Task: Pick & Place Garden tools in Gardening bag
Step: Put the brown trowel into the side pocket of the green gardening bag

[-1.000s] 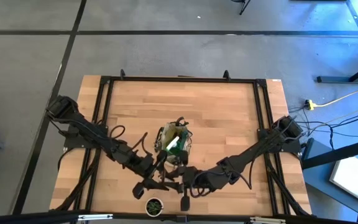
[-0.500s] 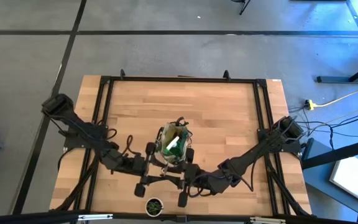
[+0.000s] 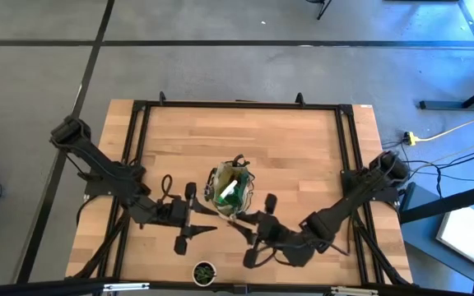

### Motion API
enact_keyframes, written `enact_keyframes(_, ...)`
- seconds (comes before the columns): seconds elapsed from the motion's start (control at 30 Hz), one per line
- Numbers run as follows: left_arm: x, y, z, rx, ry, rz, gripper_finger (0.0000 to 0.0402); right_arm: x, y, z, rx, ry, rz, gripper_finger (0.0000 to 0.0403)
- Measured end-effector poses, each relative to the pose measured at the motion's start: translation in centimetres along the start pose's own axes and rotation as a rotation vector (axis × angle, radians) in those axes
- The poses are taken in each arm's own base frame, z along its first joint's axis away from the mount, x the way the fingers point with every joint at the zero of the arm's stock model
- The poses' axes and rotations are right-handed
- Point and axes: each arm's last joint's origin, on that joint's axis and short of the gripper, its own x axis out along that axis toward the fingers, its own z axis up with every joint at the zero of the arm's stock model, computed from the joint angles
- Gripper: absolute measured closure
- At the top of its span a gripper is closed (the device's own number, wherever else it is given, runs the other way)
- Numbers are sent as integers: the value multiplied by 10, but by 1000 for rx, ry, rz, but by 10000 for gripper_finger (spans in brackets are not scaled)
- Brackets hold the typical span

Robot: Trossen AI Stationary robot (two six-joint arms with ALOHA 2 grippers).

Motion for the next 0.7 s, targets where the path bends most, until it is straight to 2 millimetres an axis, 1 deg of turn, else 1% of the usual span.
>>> enact_keyframes(0.1, -2, 1, 2, -1, 6, 2, 231, -8, 0, 3, 25, 5, 3, 340)
enact_keyframes(0.2, -2, 1, 1, 1, 9, 3, 231, -9, 0, 3, 32, 13, 8, 340)
enact_keyframes(0.3, -2, 1, 1, -1, 8, 4, 231, -6, -3, -1, 24, 40, -10, 340)
enact_keyframes(0.47, -2, 1, 1, -11, 8, 5, 231, 2, -13, -15, 37, 119, -72, 340)
enact_keyframes(0.7, -2, 1, 1, -18, 8, 3, 231, 5, -22, -23, 80, 175, -120, 340)
